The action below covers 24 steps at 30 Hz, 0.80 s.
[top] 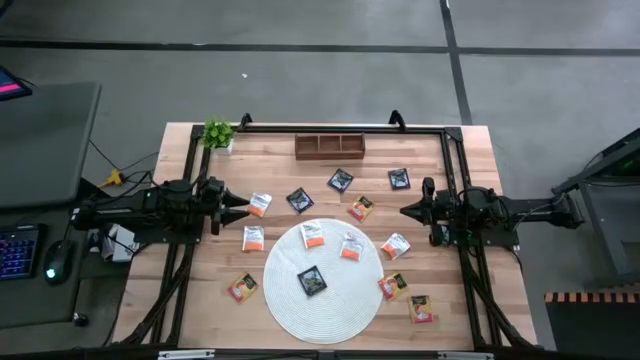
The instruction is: Pick & Place Tea
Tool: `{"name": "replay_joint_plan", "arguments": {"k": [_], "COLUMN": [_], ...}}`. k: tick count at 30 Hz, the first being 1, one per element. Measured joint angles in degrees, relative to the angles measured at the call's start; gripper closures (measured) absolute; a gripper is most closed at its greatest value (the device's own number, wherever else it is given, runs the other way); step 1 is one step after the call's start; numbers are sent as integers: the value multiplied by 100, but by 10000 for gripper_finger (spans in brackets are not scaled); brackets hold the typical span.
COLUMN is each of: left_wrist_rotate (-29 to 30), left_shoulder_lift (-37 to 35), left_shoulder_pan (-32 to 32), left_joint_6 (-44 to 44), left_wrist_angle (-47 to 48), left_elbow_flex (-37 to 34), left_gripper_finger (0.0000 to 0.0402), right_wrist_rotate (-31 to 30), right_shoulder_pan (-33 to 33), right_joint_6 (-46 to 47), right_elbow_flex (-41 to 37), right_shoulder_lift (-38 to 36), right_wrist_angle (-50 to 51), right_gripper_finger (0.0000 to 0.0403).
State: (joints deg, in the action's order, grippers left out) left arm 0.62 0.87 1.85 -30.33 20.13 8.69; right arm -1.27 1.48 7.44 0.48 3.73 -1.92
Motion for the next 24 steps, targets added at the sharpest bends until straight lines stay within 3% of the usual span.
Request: {"name": "replay_joint_plan", "arguments": {"k": [24], "left_wrist_rotate": [175], "left_shoulder_lift": [0], "left_shoulder_pan": [2], "left_joint_6": [13], "left_wrist_angle": [13], "left_elbow_flex": [0], "left_gripper_finger": [179], "right_wrist_rotate": [-1], "right_shoulder_pan": [0], "right_joint_6": [1], "right_elbow_flex": [0], "right_shoulder_lift": [0], "right_wrist_angle": [0], "right_gripper_finger": [391]}}
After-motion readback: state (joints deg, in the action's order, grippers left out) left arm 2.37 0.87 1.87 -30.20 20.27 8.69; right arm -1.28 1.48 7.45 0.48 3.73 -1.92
